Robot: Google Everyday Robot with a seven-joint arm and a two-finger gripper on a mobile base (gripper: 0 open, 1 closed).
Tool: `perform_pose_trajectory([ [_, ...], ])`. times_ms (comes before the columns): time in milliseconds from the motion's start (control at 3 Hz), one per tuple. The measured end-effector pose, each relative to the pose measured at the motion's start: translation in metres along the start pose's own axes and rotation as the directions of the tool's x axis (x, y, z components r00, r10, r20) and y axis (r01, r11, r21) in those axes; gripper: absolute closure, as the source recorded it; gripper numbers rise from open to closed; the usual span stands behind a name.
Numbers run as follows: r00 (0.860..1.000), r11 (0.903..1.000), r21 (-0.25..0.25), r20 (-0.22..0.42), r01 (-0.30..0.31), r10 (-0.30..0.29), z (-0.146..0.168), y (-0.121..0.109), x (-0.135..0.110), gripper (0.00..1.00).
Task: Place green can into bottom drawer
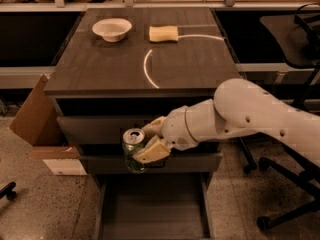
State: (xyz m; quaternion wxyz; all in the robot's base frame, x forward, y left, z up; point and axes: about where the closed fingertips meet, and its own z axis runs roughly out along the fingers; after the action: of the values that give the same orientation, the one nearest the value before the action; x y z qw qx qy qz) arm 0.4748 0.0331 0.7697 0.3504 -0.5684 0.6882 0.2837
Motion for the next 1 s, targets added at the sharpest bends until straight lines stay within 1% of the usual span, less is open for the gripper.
perform_pose_trajectory([
  [333,0.998,0.9988,0.02,-0.037,-0.044,0.045,0.024,0.016,0.043,1.0],
  [667,0.991,0.9912,0.058,-0.056,-0.119,0.122,0.057,0.021,0.093,1.0],
  [1000,0.991,0.9912,0.058,-0.056,-0.119,0.122,0.057,0.021,0.093,1.0],
])
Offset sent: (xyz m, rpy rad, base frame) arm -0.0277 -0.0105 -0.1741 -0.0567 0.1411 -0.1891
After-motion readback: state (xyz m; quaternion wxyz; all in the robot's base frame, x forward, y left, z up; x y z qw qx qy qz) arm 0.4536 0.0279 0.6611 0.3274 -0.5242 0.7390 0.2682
